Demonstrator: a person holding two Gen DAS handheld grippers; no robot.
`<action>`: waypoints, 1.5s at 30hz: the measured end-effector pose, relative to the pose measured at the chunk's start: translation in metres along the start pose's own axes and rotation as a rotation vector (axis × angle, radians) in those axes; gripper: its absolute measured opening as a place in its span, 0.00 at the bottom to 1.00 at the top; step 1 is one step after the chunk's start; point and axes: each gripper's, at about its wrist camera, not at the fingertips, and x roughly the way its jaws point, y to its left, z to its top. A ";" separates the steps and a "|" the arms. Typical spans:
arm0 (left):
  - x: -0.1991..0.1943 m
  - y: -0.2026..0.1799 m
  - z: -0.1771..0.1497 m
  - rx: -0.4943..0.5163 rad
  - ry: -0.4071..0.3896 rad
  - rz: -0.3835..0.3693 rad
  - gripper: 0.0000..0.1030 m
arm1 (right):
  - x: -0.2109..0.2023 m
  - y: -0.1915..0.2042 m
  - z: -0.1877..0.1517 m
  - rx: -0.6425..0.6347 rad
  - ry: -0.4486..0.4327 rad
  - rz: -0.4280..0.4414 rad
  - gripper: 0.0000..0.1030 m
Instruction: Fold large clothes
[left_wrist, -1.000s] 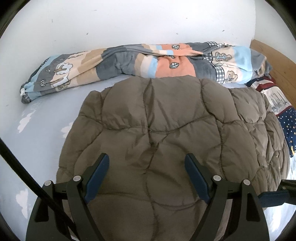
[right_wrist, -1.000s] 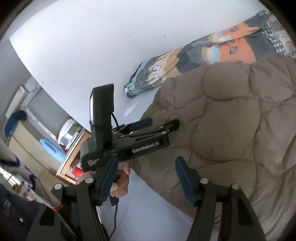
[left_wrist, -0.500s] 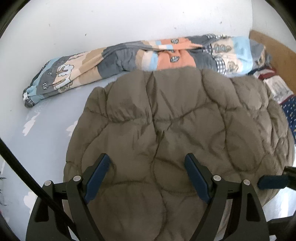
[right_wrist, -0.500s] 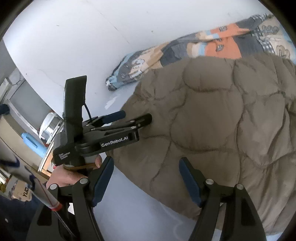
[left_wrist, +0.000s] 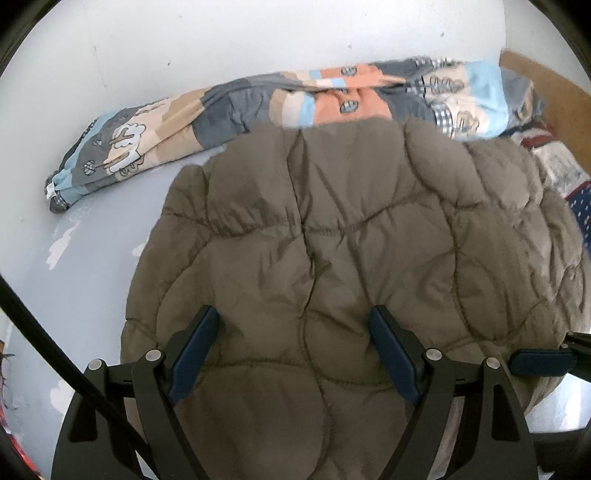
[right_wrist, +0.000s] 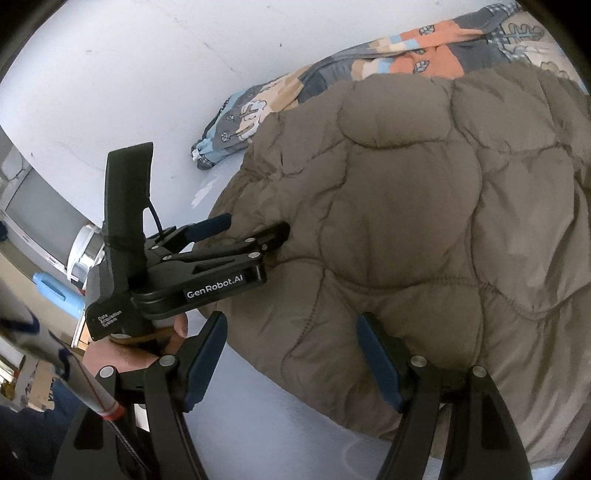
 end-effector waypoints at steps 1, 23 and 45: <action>-0.003 0.001 0.001 -0.008 -0.013 -0.008 0.81 | -0.004 0.001 0.001 -0.002 -0.013 0.007 0.75; 0.006 -0.004 0.003 0.006 0.020 0.023 0.83 | -0.026 -0.054 0.014 0.084 -0.057 -0.496 0.80; 0.014 0.009 -0.005 -0.025 0.065 0.093 0.84 | -0.081 -0.105 -0.007 0.234 -0.089 -0.661 0.62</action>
